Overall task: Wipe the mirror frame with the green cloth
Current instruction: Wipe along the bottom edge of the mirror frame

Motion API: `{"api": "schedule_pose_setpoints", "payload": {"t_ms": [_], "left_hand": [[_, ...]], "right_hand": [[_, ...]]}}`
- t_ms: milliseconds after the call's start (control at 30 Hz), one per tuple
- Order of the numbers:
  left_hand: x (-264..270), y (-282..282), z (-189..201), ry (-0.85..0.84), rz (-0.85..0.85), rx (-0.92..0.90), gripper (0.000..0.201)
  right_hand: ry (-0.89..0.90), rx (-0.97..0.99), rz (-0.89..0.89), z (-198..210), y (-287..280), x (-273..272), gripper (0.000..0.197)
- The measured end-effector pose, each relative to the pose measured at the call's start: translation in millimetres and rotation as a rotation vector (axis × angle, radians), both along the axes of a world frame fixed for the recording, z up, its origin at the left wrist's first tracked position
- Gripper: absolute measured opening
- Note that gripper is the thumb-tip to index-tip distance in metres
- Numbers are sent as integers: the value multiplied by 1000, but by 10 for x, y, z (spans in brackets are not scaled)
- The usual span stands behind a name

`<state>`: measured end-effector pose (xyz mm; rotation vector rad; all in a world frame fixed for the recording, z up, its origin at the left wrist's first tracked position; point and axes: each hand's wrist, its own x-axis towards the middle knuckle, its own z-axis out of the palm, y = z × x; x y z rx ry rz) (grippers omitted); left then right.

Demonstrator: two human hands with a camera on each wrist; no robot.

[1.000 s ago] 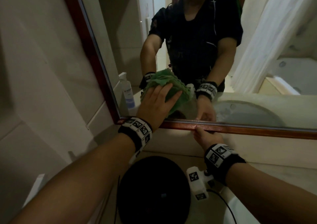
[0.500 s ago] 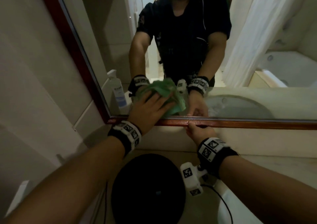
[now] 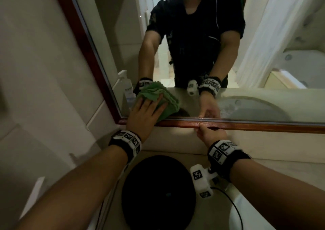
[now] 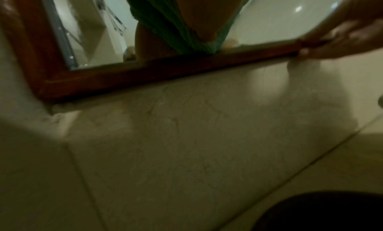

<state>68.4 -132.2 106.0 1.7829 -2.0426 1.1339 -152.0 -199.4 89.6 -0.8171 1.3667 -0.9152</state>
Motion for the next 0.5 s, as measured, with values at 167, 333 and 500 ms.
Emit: {"api": "schedule_pose_setpoints", "payload": {"t_ms": [167, 333, 500], "left_hand": [[231, 53, 474, 131, 19, -116, 61], [237, 70, 541, 403, 99, -178, 68], [202, 34, 439, 271, 26, -245, 64]], "right_hand": [[41, -11, -18, -28, -43, -27, 24], [-83, 11, -29, 64, 47, 9, 18], [-119, 11, -6, 43, -2, -7, 18]]}}
